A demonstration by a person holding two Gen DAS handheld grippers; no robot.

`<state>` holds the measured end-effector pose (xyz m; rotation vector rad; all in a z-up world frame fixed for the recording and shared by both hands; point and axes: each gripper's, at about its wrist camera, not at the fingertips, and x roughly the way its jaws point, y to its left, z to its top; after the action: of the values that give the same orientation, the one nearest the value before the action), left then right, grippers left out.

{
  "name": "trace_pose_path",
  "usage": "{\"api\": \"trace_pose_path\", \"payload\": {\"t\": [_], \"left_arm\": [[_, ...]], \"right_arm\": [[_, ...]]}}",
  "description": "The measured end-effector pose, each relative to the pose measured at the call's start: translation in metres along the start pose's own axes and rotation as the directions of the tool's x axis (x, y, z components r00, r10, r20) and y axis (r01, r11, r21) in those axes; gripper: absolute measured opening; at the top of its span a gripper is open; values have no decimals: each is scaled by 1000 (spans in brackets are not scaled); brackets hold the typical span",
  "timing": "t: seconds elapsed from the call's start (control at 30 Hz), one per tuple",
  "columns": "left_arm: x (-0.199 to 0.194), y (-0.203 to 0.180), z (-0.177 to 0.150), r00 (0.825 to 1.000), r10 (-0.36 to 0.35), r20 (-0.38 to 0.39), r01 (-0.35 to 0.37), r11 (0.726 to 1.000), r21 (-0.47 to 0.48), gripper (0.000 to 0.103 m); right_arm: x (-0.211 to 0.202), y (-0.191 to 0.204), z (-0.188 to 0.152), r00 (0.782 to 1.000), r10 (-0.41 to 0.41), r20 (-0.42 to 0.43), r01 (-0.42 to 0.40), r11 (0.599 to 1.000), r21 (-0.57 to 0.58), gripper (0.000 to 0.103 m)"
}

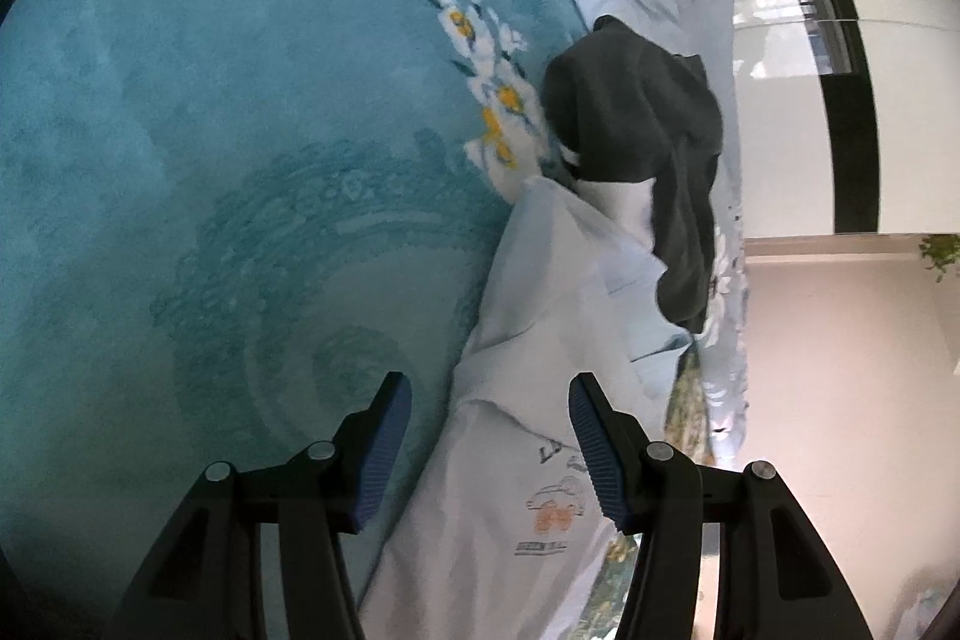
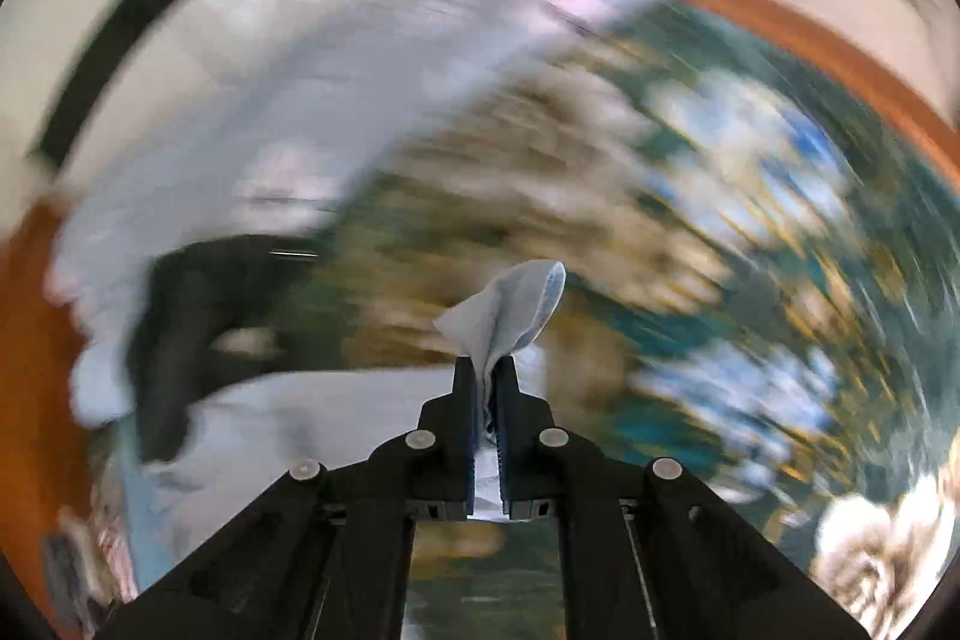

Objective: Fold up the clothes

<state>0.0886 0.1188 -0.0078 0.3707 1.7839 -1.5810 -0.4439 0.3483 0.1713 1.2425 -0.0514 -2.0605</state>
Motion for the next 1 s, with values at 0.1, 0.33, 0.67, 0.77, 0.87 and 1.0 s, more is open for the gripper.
{"api": "trace_pose_path", "payload": {"t": [0.1, 0.33, 0.67, 0.77, 0.87, 1.0], "left_arm": [[-4, 2, 2, 999, -37, 8, 37, 999, -21, 59], [-21, 19, 8, 994, -94, 54, 100, 989, -106, 59], [-26, 40, 15, 980, -184, 71, 195, 956, -217, 59], [-19, 32, 15, 981, -189, 46, 194, 962, -191, 59], [-13, 26, 15, 983, -180, 18, 181, 970, -162, 59], [-4, 19, 13, 987, -158, -12, 155, 980, -128, 59]], "right_arm": [[-9, 98, 3, 987, 162, 2, -159, 970, -182, 5], [84, 267, -67, 898, 336, -283, -403, 888, -223, 6], [172, 376, -212, 867, -21, -498, -305, 768, -563, 20], [158, 377, -207, 833, 80, -548, -414, 747, -520, 39], [146, 367, -194, 780, 206, -591, -512, 753, -414, 46], [165, 334, -183, 810, 156, -565, -413, 836, -361, 46]]}}
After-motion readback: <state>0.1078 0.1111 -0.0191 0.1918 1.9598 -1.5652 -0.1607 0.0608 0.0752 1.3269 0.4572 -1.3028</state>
